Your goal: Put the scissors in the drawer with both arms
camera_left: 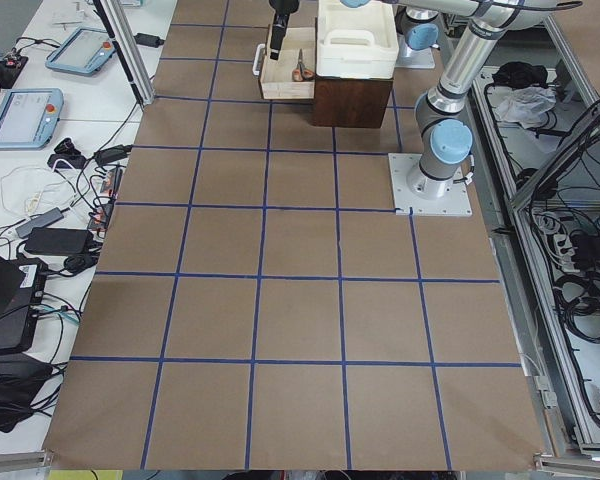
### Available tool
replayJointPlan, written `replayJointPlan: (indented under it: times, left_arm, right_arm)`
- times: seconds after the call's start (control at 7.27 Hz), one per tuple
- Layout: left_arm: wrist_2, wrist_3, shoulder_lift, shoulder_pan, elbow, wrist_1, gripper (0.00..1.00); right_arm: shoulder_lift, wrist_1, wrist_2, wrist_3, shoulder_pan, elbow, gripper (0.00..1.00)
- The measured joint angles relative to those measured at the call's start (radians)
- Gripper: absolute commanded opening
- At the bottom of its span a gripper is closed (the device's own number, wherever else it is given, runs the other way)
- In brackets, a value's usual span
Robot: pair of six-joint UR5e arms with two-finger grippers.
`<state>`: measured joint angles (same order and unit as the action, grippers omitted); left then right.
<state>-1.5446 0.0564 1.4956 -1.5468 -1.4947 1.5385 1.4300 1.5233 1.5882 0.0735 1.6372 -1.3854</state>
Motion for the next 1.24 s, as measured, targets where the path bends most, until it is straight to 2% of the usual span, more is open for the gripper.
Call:
replayJointPlan:
  times: [0.41,1.24]
  left_arm:
    - [-0.009,-0.237,0.015,-0.069,0.000,-0.018,1.00]
    - [-0.011,-0.220,-0.008,-0.068,-0.032,-0.048,1.00]
  right_arm:
    - [0.016,-0.020,0.003,-0.001,0.000,0.000,1.00]
    - [0.045,-0.022,0.005,-0.004,-0.001,-0.001,1.00]
